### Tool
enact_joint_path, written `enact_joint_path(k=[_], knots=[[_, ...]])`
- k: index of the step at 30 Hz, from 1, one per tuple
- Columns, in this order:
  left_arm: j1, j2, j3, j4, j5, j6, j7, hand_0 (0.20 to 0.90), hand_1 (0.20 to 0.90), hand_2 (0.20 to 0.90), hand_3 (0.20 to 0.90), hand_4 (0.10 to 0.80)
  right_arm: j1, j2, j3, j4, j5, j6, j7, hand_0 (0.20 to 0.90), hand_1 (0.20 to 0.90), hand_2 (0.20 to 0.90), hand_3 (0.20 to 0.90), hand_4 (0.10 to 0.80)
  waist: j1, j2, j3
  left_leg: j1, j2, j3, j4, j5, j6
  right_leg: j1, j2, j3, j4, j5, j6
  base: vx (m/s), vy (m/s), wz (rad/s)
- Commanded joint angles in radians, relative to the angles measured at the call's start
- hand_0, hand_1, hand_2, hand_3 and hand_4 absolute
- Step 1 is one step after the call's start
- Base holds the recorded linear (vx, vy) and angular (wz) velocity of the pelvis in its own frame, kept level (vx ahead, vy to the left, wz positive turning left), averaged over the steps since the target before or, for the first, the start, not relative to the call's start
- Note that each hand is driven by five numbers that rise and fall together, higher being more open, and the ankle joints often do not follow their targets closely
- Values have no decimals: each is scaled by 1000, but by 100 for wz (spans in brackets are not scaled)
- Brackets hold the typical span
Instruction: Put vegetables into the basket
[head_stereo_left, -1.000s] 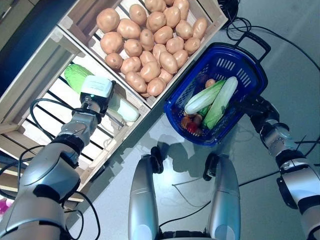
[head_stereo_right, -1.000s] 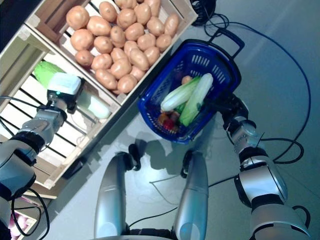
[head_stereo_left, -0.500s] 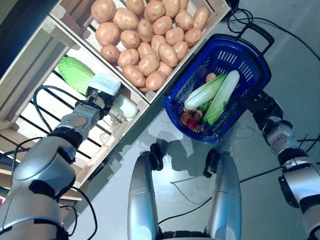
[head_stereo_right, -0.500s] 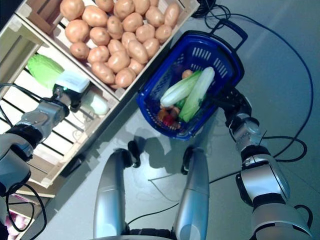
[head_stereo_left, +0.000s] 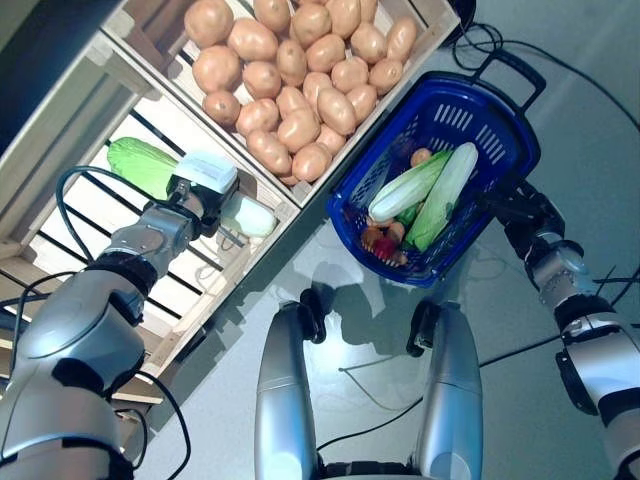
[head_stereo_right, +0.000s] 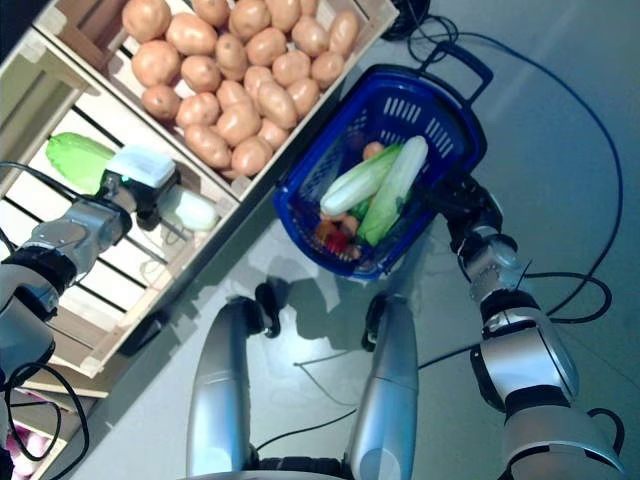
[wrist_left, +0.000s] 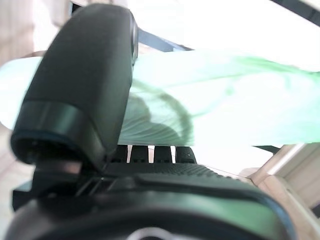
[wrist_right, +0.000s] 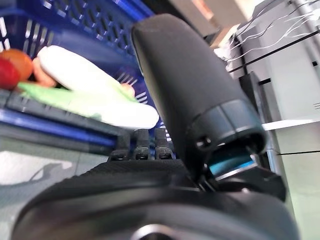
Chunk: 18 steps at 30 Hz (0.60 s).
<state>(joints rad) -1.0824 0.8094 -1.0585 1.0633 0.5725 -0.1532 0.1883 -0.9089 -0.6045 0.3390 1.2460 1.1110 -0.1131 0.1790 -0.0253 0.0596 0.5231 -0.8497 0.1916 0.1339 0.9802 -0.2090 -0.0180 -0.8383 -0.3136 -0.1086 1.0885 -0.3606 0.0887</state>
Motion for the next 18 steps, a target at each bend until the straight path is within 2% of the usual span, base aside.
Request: enact_joint_path(k=[1,4,5,6,7,15,18], knots=[[-36,30,101,-27,-125,-64,88,300,300,300,300,400,-50,-23,-16,-61,30,-68,91,900,900,900,900,800,-4,-1,-58,196,51,-38,-124,-83,-106,157,-14,20,-200,117,16,52,-2,-3],[11,41,158,-31,-145,-103,95,300,300,300,300,400,-16,-14,-31,-83,14,-66,105,900,900,900,900,800,-1,-6,-107,279,50,-20,-203,-52,-104,238,-13,2,-267,134,12,71,-14,-4],[28,45,175,-34,-153,-112,96,300,300,300,300,400,-5,-14,-35,-93,11,-62,109,900,900,900,900,800,-1,-9,-121,298,47,-11,-243,-13,-96,257,-13,-8,-304,167,3,54,-7,-2],[30,44,174,-34,-153,-112,95,300,300,300,300,400,-4,-13,-34,-92,11,-62,108,900,900,900,900,800,-1,-8,-121,309,48,-15,-233,-40,-103,266,-14,-5,-292,142,11,-5,-10,-6],[49,48,196,-38,-157,-127,99,300,300,300,300,400,11,-11,-41,-106,8,-61,110,900,900,900,900,800,1,-13,-138,333,43,-4,-278,0,-94,291,-15,-19,-336,177,3,92,-18,-7],[162,59,314,-96,-193,-189,109,300,300,300,300,400,120,16,-91,-195,-33,-45,100,900,900,900,900,800,14,-32,-235,552,11,25,-484,57,-81,509,-12,-86,-532,217,13,101,-32,3],[219,50,386,-127,-225,-216,104,300,300,300,300,400,173,47,-109,-245,-49,-46,88,900,900,900,900,800,19,-38,-280,644,-3,42,-588,97,-75,604,8,-116,-644,251,20,116,-61,1]])
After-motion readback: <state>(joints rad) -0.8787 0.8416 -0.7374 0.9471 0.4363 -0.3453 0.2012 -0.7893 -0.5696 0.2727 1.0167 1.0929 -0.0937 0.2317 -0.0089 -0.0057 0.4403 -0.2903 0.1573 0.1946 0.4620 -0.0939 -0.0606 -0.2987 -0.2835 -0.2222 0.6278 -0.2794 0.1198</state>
